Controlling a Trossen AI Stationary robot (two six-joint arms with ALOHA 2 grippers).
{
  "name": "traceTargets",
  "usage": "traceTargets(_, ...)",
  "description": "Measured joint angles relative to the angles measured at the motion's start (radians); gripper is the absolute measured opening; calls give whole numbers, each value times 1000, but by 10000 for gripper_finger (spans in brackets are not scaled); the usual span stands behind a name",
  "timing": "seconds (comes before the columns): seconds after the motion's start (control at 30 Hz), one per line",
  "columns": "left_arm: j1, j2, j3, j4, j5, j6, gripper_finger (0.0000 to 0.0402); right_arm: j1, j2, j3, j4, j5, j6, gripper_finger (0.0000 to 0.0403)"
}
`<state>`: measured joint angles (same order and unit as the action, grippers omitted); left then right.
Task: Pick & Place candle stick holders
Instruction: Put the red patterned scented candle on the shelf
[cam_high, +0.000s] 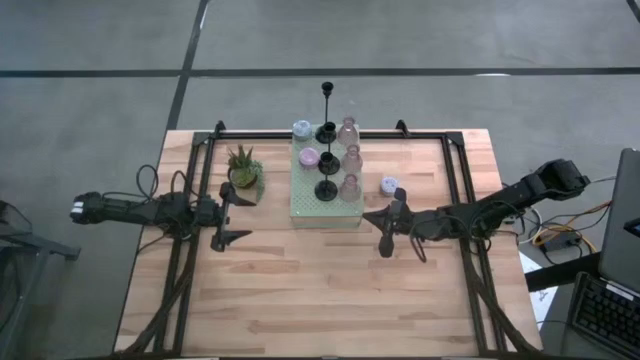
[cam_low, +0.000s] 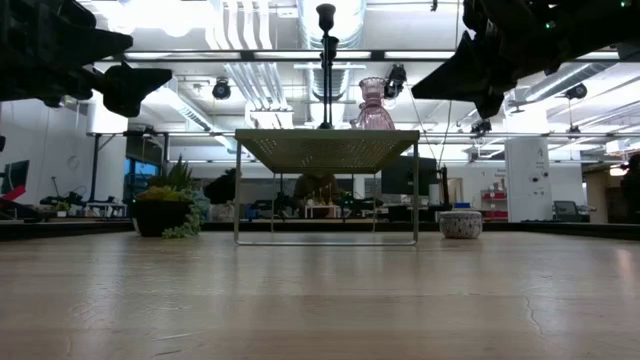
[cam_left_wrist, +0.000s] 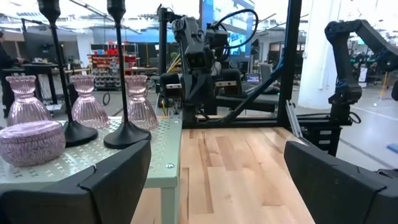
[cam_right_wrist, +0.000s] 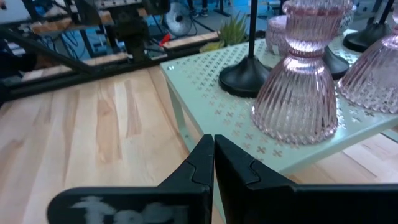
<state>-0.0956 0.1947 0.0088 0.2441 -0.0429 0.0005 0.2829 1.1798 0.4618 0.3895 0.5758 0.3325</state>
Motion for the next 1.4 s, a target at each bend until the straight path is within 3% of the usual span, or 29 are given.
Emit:
traceTargets(0.27, 0, 0, -1, 1, 0, -18, 374, 0, 0, 0, 59, -1, 13, 8)
traceTargets(0.47, 0, 0, -1, 1, 0, -19, 374, 0, 0, 0, 11, -92, 97, 8)
traceTargets(0.6, 0, 0, -1, 1, 0, -19, 374, -8, -21, 2, -111, -176, 168, 12)
traceTargets(0.7, 0, 0, -1, 1, 0, -19, 374, -11, -41, 44, -337, -212, 222, 26)
traceTargets(0.83, 0, 0, -2, 1, 0, -19, 374, -23, -35, 149, -702, -211, 274, 68)
traceTargets(0.97, 0, 0, -2, 0, 0, -19, 374, -83, -32, 222, -913, -211, 301, 135)
traceTargets(1.23, 0, 0, -3, 0, 0, -19, 374, -287, -33, 298, -1091, -250, 287, 279)
traceTargets(1.4, 0, 0, -3, -1, 0, -19, 374, -448, -32, 291, -1095, -340, 162, 328)
